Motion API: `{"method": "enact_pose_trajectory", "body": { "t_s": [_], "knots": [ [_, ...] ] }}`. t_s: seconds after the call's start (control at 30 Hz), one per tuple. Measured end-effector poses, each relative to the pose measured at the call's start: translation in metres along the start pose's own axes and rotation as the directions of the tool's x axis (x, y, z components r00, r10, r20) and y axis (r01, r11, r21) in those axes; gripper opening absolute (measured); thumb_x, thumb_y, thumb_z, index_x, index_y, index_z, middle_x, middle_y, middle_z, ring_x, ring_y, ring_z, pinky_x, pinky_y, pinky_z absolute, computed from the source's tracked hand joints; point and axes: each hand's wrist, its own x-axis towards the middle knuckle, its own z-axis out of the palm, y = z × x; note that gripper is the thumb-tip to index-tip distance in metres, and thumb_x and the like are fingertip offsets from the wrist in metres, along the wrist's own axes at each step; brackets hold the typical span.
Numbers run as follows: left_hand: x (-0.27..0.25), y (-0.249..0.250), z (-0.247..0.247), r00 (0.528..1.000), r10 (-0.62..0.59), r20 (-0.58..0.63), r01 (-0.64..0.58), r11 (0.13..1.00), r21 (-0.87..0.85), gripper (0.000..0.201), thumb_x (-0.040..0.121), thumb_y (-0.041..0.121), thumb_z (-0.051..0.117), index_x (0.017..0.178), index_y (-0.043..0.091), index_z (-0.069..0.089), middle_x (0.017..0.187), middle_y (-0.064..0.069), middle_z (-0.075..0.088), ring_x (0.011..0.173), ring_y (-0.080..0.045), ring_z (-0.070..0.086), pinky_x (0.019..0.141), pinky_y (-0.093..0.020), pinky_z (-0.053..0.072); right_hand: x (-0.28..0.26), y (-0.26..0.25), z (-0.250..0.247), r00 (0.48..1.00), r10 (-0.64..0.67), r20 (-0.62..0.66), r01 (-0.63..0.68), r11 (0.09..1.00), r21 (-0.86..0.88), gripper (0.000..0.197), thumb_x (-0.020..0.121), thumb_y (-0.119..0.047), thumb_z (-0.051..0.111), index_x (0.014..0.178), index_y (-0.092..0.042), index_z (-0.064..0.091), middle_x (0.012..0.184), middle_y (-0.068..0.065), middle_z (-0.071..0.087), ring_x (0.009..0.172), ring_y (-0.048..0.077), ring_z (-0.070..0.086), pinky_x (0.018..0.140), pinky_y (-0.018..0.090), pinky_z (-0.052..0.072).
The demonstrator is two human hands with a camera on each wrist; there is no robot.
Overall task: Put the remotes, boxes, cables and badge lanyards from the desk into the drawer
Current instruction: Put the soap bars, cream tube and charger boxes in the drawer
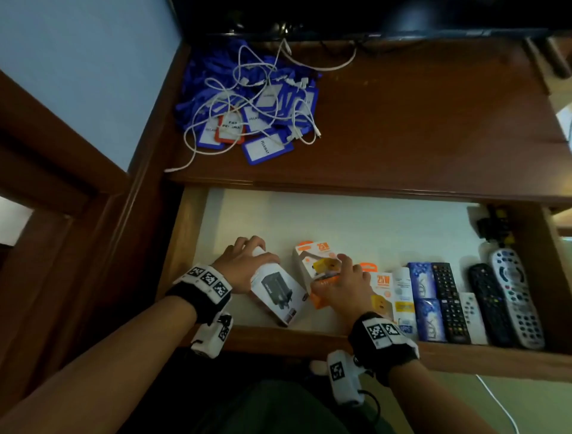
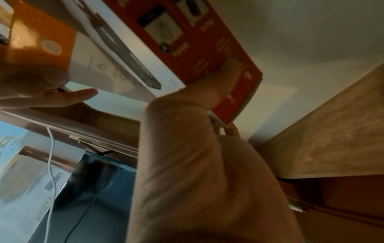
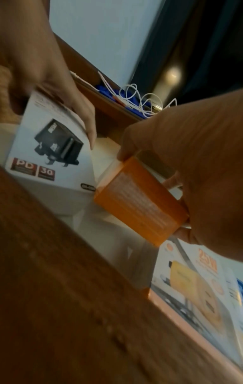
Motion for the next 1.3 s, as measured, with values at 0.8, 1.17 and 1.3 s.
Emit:
{"method": "enact_pose_trajectory", "body": {
  "t_s": [0.8, 1.17, 1.3],
  "knots": [
    [0.029, 0.021, 0.032, 0.965, -0.259, -0.035, 0.233, 0.916, -0.327, 0.094, 0.079, 0.031, 0.071, 0.15, 0.023, 0.01, 0.147, -0.011, 0.017, 0.129, -0.032, 0.041, 0.103, -0.041, 0.043, 0.028, 0.004, -0.03, 0.971, -0.036, 0.238, 0.112, 0.943, -0.314, 0.069, 0.086, -0.04, 0.06, 0.146, -0.035, 0.027, 0.145, 0.004, 0.039, 0.133, 0.03, 0.035, 0.105, 0.048, 0.035],
    [0.029, 0.04, 0.037, 0.985, -0.171, -0.036, 0.153, 0.946, -0.286, 0.095, 0.082, 0.026, 0.073, 0.152, 0.026, 0.009, 0.153, -0.01, 0.006, 0.132, -0.033, 0.039, 0.105, -0.041, 0.041, 0.053, -0.018, -0.03, 0.919, -0.162, 0.36, 0.321, 0.837, -0.443, 0.075, 0.087, -0.043, 0.058, 0.15, -0.026, 0.021, 0.158, -0.005, 0.019, 0.141, 0.028, 0.018, 0.109, 0.052, 0.023],
    [0.031, 0.044, 0.04, 0.989, -0.141, -0.036, 0.128, 0.958, -0.256, 0.096, 0.08, 0.024, 0.074, 0.151, 0.027, 0.01, 0.154, -0.01, 0.005, 0.129, -0.033, 0.043, 0.104, -0.04, 0.042, 0.052, -0.012, -0.035, 0.933, -0.143, 0.331, 0.292, 0.838, -0.461, 0.05, 0.088, -0.048, 0.055, 0.135, -0.03, 0.049, 0.137, 0.004, 0.05, 0.131, 0.027, 0.034, 0.105, 0.047, 0.028]
  ]
}}
